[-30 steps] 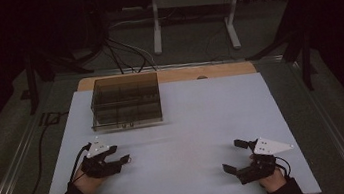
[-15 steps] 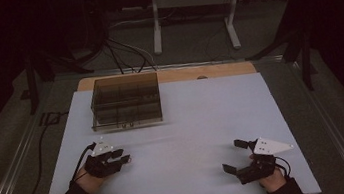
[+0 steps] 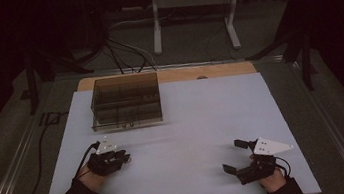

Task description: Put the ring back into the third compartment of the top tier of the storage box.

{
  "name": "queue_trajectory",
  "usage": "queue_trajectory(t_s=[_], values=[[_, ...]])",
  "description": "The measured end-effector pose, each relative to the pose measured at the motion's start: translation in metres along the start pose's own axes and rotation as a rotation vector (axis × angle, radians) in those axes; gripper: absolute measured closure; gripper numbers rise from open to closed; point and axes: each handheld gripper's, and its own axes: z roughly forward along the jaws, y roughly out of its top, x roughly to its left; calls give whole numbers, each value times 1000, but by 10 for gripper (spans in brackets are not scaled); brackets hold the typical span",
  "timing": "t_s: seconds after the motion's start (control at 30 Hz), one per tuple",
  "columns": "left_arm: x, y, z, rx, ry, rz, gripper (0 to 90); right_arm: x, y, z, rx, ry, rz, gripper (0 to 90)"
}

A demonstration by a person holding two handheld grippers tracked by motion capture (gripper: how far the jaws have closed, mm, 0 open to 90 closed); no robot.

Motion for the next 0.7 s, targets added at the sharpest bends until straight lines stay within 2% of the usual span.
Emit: queue_trajectory(t_s=[0.17, 0.47, 0.7], values=[[1, 0, 0, 8, 11, 2, 785, 0, 0, 0, -2, 2, 2, 0], [3, 0, 0, 7, 19, -18, 885, 0, -1, 1, 4, -3, 6, 0], [3, 1, 0, 1, 25, -15, 892, -1, -1, 1, 1, 1, 7, 0]])
